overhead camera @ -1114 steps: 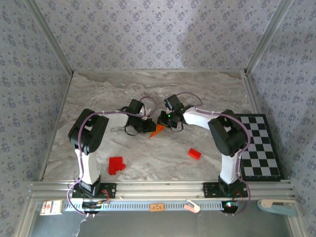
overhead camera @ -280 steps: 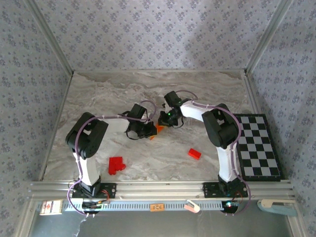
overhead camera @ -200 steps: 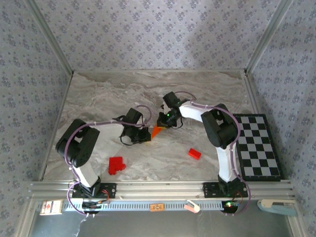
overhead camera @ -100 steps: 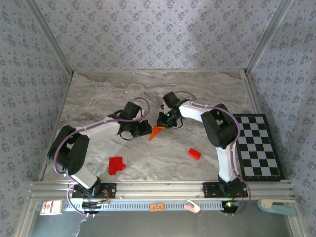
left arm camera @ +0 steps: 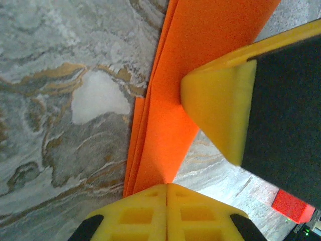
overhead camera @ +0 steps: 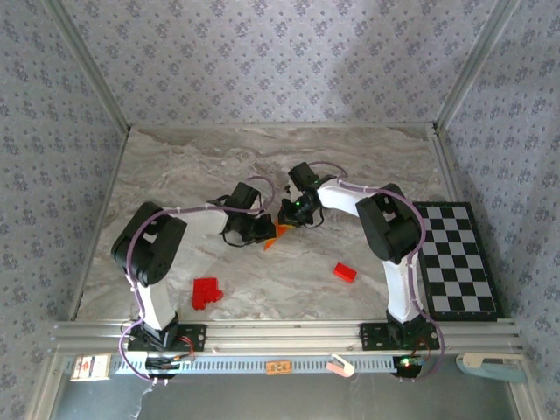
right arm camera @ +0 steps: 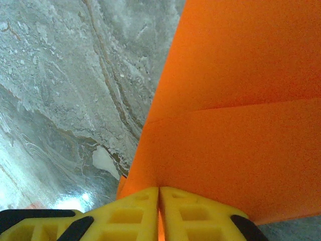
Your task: Fold a paper plane with a square sheet of paper (pick it up from the middle)
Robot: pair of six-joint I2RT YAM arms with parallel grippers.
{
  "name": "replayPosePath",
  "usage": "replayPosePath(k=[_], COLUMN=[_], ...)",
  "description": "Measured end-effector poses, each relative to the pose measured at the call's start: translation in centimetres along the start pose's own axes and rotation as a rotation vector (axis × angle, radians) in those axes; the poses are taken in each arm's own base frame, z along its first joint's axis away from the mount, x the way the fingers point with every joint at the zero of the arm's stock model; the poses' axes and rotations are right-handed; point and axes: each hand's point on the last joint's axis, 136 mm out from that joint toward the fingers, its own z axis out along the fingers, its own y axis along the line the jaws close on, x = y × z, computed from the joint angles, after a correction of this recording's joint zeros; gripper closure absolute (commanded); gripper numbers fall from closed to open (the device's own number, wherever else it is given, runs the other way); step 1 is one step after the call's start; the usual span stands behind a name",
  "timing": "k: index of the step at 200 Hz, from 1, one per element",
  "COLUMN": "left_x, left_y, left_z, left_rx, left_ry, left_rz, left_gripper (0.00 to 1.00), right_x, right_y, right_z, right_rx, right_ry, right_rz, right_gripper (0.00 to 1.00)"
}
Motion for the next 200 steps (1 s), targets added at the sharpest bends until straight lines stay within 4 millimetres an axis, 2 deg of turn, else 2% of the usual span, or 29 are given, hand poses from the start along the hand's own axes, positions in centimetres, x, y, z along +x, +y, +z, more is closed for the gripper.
replayPosePath(k=[26,81,131,200], left_x=[0.0,0.0,0.0,0.1], left_y=[0.2,0.3,0.4,0.5], left_z=[0.7,0.7,0.7,0.8], left_rx=[-0.009,-0.017,-0.018,-0.017], left_ry=[0.015,0.018,0.016,0.015], left_rz=[0.008,0.035,0.037,0.037], left_gripper=[0.95,1.0,1.0,1.0], right_x=[-0.1,-0.3,-0.6,-3.1], right_y=[0.0,0.1,-0.1,-2.5], right_z=[-0.1,-0.1,-0.2,-1.7], right_rx=[0.0,0.0,-0.03,-0.018], right_ry=[-0.002,-0.008,-0.028,-0.089], right_rz=[0.0,-0.031,-0.086,-0.046], right_gripper=[0.87,0.87,0.87,0.86])
